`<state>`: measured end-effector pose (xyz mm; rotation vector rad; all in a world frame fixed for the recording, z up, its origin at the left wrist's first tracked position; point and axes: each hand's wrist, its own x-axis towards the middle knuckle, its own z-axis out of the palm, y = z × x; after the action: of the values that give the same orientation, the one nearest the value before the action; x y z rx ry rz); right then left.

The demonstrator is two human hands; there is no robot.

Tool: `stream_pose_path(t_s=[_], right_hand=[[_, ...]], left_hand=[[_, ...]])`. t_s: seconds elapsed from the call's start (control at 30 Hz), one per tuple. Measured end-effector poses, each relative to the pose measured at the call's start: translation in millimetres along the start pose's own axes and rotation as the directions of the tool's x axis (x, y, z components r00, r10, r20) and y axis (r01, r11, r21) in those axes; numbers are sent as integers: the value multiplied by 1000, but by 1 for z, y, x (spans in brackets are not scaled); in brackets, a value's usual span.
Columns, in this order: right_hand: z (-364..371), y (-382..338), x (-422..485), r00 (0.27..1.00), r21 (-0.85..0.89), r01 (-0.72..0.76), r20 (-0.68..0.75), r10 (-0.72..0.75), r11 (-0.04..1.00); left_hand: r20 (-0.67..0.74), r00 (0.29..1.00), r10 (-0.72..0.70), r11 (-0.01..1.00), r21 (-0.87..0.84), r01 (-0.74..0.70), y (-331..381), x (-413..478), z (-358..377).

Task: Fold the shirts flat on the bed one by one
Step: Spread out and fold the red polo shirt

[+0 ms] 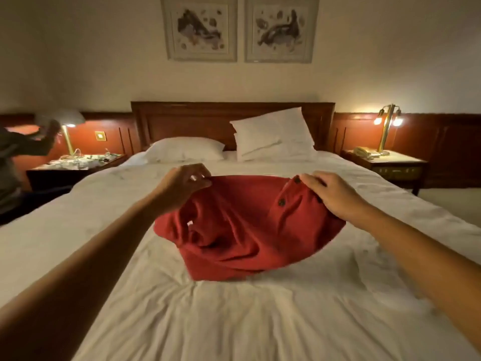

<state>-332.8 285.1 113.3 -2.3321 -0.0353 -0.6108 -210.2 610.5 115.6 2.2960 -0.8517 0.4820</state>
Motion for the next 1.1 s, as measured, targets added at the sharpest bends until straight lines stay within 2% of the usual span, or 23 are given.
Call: stream_pose_path(t_s=[0.03,0.1,0.17,0.2,0.27,0.3,0.33,0.47,0.53,0.6,0.67,0.73,0.77,0.87,0.93,0.97,1.0,1.03,1.1], right_hand=[[4,17,-23,986,-81,-64,146,75,995],[12,47,-63,876,-313,-141,402,266,939],[24,73,-91,758,-493,-165,491,429,854],[31,84,-101,753,-535,-162,476,454,829],[50,99,-117,840,-543,-162,362,404,824],[61,104,-123,883,-509,-159,310,353,846],[73,106,-127,914,-483,-124,284,289,867],[115,113,-128,966,-526,56,244,87,849],[129,115,-123,970,-495,44,230,82,868],[132,116,-114,937,-314,-50,314,154,948],[125,120,-106,912,-133,-132,371,173,982],[106,124,-98,950,-60,-122,282,135,991],[92,126,-94,966,-48,-118,227,126,992],[40,133,-95,968,-124,-140,193,162,982],[5,143,-104,953,-185,-181,210,219,966],[-12,149,-110,950,-217,-201,193,244,955],[-25,153,-117,949,-257,-220,167,268,941],[-35,155,-123,945,-313,-236,147,292,920],[-40,154,-132,934,-520,-223,128,333,824]], left_hand=[[13,1000,26,1000,11,-26,-6,-18,16],[66,997,36,997,61,-40,-15,-49,48],[184,980,-81,995,74,69,-28,-71,79],[304,937,-173,984,83,155,-35,-79,95],[559,764,-321,946,158,282,-45,-96,124],[625,700,-345,937,189,293,-47,-105,136],[645,681,-346,938,214,273,-49,-113,146],[502,838,-216,967,231,110,-53,-127,166],[431,882,-192,981,91,169,-48,-120,158],[384,900,-209,976,21,218,-39,-104,141],[360,913,-193,978,146,150,-28,-83,121],[385,896,-220,951,288,110,-12,-61,100],[428,874,-233,954,273,121,-3,-50,90],[554,804,-215,970,27,241,27,-24,77],[540,829,-147,896,-283,343,42,-9,86],[510,854,-103,837,-418,351,48,-4,94],[475,878,-67,820,-475,320,51,-1,106],[444,894,-57,851,-446,276,52,0,122],[413,904,-108,930,-279,239,39,-6,157]])
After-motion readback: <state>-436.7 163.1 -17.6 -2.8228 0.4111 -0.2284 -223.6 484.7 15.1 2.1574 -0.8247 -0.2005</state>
